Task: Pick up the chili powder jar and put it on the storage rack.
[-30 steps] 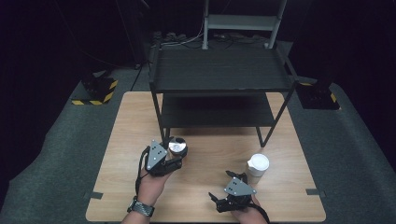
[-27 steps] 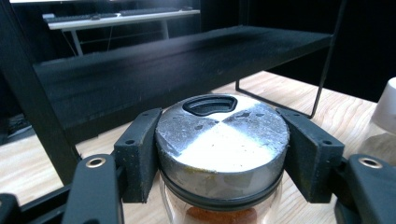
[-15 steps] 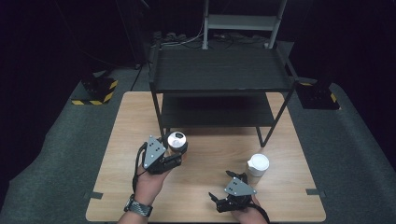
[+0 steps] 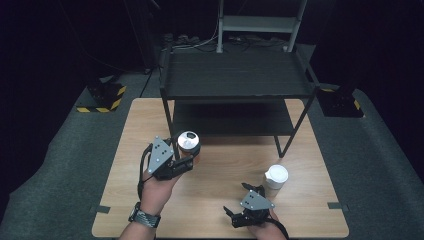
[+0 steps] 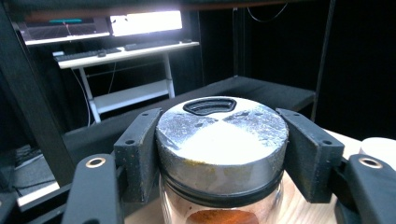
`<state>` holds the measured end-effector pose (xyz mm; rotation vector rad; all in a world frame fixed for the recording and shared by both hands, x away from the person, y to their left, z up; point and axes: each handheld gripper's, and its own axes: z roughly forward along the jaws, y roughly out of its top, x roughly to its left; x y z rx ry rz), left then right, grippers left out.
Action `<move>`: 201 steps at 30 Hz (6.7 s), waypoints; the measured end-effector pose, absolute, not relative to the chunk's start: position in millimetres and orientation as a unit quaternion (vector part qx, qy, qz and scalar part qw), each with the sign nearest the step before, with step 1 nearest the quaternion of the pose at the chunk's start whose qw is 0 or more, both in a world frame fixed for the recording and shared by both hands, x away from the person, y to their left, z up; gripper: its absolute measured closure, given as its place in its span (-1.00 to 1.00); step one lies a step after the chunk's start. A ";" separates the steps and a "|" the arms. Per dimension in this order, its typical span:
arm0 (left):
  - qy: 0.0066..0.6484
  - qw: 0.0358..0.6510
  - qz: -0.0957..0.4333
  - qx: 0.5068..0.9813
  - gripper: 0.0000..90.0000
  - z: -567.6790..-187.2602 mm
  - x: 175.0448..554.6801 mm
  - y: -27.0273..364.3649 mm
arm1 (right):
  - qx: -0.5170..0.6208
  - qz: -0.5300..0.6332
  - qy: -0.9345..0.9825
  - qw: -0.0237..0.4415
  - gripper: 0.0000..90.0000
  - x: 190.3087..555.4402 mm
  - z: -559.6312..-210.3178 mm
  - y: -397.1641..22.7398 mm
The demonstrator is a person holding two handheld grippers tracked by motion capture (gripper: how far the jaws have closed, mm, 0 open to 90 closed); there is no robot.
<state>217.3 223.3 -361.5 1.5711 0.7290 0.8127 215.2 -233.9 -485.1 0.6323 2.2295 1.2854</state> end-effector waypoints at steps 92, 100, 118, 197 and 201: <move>0.304 0.620 0.400 0.603 -0.23 -231.6 316.6 161.2 | 0.236 0.477 0.814 0.235 -0.99 217.1 -485.3 -236.9; 0.317 0.618 0.399 0.599 -0.23 -234.9 327.9 156.1 | 0.236 0.478 0.813 0.234 -0.99 217.2 -485.6 -237.6; 0.325 0.623 0.396 0.591 -0.24 -238.7 334.9 156.5 | 0.234 0.478 0.814 0.234 -0.99 217.3 -485.5 -237.5; 0.322 0.590 0.357 0.649 -0.99 -324.6 245.7 199.7 | 0.224 0.472 0.819 0.239 -0.99 215.6 -485.0 -235.1; 0.320 0.588 0.352 0.654 -0.99 -336.1 241.1 198.4 | 0.224 0.472 0.819 0.238 -0.99 216.2 -484.8 -235.4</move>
